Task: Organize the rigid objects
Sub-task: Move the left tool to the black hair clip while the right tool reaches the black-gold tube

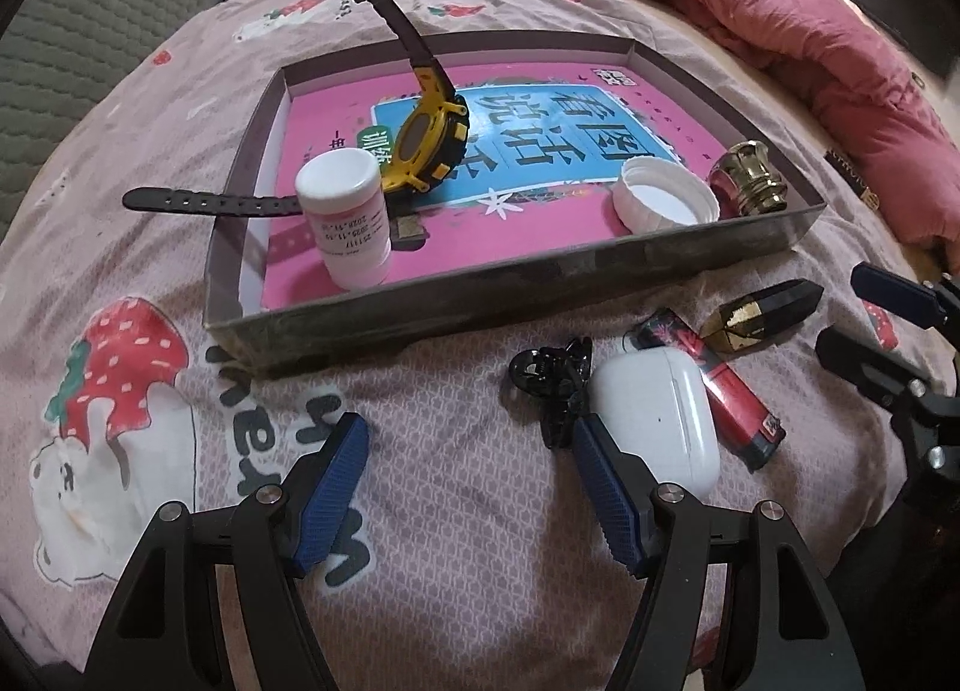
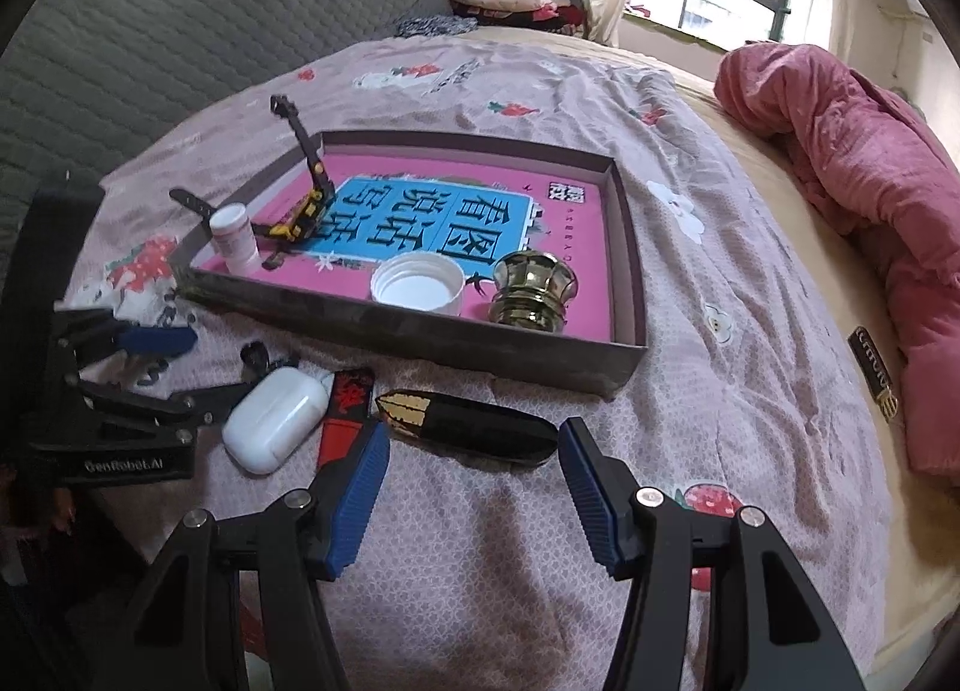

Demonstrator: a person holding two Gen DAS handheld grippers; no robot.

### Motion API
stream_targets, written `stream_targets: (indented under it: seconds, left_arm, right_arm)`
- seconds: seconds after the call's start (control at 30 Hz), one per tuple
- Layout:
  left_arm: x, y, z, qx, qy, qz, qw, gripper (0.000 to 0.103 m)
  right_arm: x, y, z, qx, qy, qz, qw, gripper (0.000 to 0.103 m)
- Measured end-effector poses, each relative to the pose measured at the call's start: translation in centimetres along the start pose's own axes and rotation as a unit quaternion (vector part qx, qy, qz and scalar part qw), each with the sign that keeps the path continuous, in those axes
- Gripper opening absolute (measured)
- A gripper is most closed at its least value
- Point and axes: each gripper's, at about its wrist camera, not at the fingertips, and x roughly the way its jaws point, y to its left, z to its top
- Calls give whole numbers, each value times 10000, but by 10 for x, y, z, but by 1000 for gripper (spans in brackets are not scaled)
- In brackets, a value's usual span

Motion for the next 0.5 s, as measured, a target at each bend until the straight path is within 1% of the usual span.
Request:
stream_targets:
  seconds: [0.17, 0.3, 0.4, 0.5]
  left_arm:
    - [2, 1, 2, 11, -2, -86, 10000, 72]
    - [5, 1, 6, 51, 19, -241, 9997, 70]
    - [7, 0, 9, 112, 35, -289, 9995, 70]
    - [8, 1, 11, 104, 33, -355, 9993, 69]
  right_arm:
    - [9, 6, 4, -578, 112, -178, 9981, 58]
    - [17, 17, 8, -1170, 164, -222, 9928, 58]
    - [26, 29, 6, -1587, 275, -229, 9867, 58]
    - [35, 40, 1, -2084, 386, -480, 9761, 58]
